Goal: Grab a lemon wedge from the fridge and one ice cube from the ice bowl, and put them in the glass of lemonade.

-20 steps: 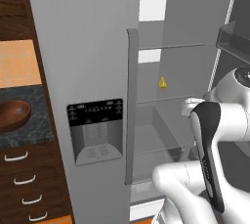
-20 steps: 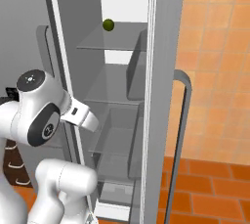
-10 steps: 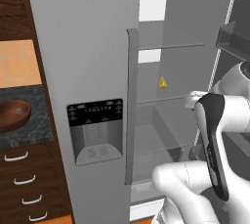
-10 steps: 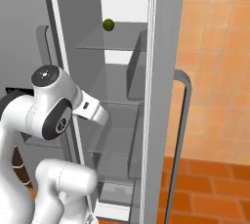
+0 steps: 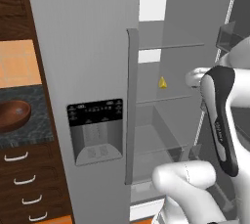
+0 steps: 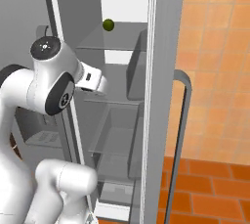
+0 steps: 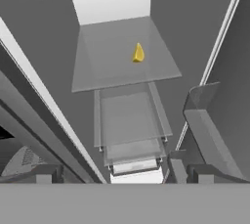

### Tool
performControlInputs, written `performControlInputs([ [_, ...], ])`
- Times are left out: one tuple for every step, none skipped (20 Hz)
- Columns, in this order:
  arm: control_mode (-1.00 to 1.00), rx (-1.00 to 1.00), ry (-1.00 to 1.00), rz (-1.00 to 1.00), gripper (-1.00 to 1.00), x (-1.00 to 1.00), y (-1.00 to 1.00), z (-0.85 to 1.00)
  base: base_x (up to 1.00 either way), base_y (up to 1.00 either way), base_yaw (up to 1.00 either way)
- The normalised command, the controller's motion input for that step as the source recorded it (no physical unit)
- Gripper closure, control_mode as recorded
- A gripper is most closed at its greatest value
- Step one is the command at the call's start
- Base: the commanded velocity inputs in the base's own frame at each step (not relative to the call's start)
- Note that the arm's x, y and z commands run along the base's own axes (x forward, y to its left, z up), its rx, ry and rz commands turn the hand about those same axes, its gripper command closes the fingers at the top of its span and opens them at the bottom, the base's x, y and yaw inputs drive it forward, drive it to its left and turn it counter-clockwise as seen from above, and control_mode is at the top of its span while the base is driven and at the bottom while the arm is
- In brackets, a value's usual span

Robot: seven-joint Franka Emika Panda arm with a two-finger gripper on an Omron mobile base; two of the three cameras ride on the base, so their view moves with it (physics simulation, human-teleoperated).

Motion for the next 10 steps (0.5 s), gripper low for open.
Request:
performControlInputs([
  [-1.00, -0.01, 0.00, 0.00, -1.00, 0.74, 0.00, -0.02, 0.00, 0.00, 0.00],
  [-1.00, -0.01, 0.00, 0.00, -1.00, 0.74, 0.00, -0.01, 0.00, 0.00, 0.00],
  [-1.00, 0.00, 0.00, 0.00, -1.00, 0.84, 0.00, -0.22, 0.00, 0.00, 0.00],
  [-1.00, 0.00, 0.00, 0.00, -1.00, 0.95, 0.00, -0.44, 0.00, 0.00, 0.00],
  [-1.00, 0.00, 0.01, 0.00, -1.00, 1.00, 0.00, -0.53, 0.00, 0.00, 0.00],
  [-1.00, 0.00, 0.07, 0.00, -1.00, 1.00, 0.00, -0.61, 0.00, 0.00, 0.00],
  [-1.00, 0.00, 0.07, 0.00, -1.00, 0.96, 0.00, -0.65, 0.00, 0.00, 0.00],
  [-1.00, 0.00, 0.07, 0.00, -1.00, 0.84, 0.00, -0.66, 0.00, 0.00, 0.00],
  [-1.00, 0.00, 0.07, 0.00, -1.00, 0.78, 0.00, -0.67, 0.00, 0.00, 0.00],
  [-1.00, 0.00, 0.09, 0.00, -1.00, 0.79, 0.00, -0.75, 0.00, 0.00, 0.00],
])
